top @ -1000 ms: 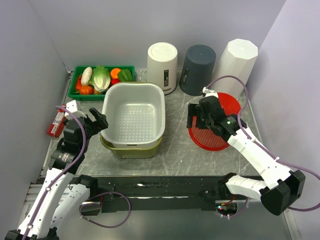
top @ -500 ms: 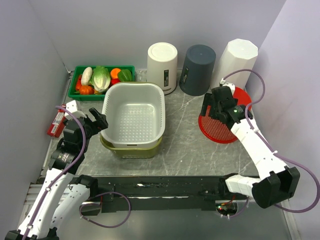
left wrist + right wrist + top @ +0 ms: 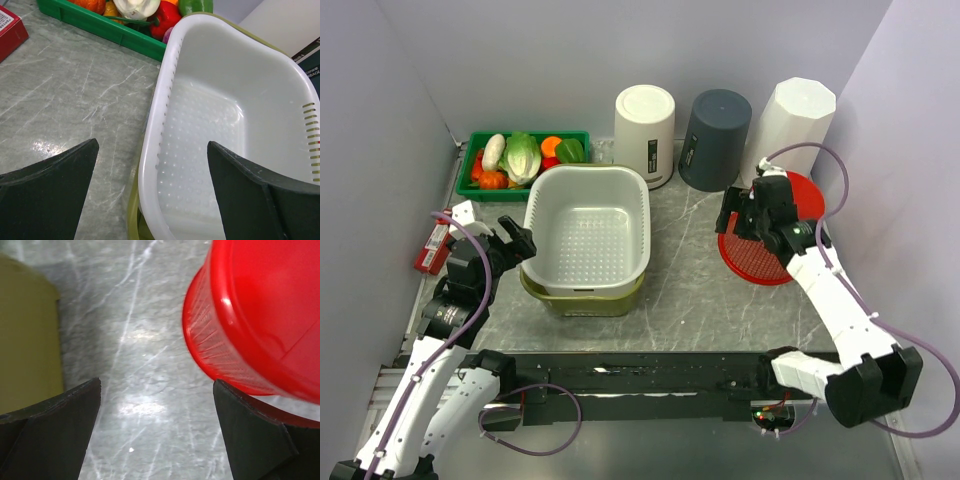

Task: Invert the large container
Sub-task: Move the container to the center of the board.

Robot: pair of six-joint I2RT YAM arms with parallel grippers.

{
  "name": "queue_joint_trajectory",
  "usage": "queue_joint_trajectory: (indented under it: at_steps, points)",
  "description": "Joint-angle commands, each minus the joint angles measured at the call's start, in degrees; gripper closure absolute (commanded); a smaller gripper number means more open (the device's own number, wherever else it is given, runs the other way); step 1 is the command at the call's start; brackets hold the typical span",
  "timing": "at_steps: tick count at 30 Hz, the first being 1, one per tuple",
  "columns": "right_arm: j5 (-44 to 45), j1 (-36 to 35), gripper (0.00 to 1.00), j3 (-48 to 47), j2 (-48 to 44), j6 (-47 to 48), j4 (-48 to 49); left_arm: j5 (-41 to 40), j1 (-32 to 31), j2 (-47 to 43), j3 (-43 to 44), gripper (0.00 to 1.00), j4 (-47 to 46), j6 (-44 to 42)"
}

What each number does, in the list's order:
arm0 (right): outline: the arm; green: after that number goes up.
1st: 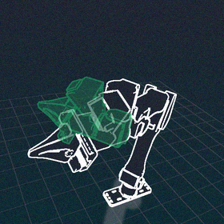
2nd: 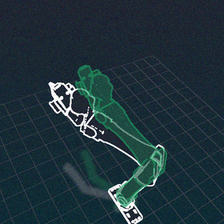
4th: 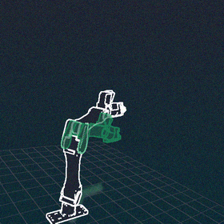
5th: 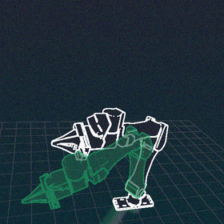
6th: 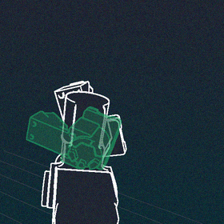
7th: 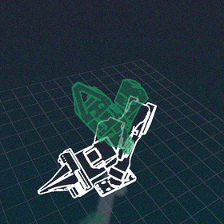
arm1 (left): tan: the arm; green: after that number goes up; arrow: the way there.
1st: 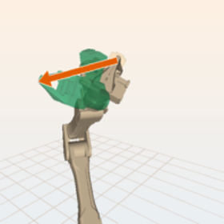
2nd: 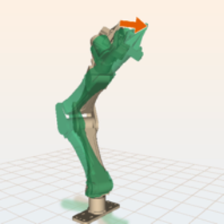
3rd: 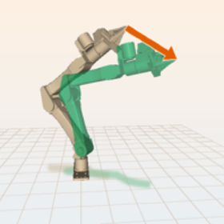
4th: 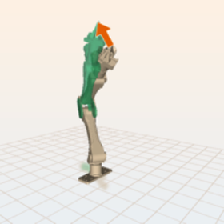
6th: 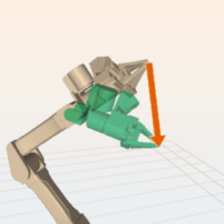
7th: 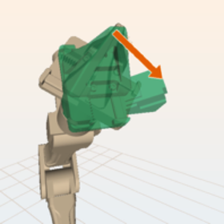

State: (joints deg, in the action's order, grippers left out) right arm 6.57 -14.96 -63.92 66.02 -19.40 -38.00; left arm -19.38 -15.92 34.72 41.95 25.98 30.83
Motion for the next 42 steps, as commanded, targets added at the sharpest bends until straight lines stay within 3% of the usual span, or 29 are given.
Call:
queue_joint_trajectory:
  at_steps: [1, 3, 9, 19, 26, 35, 42]
  points:
    - [-5.85, 0.2, 0.01, 3.36, -4.84, -1.61, 7.75, 0.3, 0.19, -0.09, 0.41, 0.04, -1.89, -0.59]
    - [-9.11, 0.11, 0.01, 4.24, -4.5, -1.78, 8.82, 0.48, 0.19, 0.0, 0.41, 0.04, -1.98, -0.59]
    - [-6.66, 0.19, 0.01, 1.35, 0.85, -0.64, 6.8, 0.3, 0.19, -0.18, 0.5, 0.04, -1.72, -0.51]
    - [7.46, 0.46, 0.01, -1.56, 6.49, 4.9, 5.39, 0.04, 0.19, -0.44, 0.41, 0.04, -1.81, -0.59]
    - [11.53, 4.5, 0.0, -2.96, 8.95, 6.57, 3.02, -0.14, 0.19, -1.06, 0.41, 0.04, -1.63, -0.51]
    - [3.81, 9.68, 0.0, -2.96, 9.12, 9.02, 3.29, 0.13, 0.19, -1.32, 0.41, 0.04, -1.72, -0.42]
    - [3.45, 12.85, 0.0, -2.88, 9.65, 7.1, 2.32, 0.22, 0.19, -1.15, 0.41, 0.04, -1.54, -0.42]
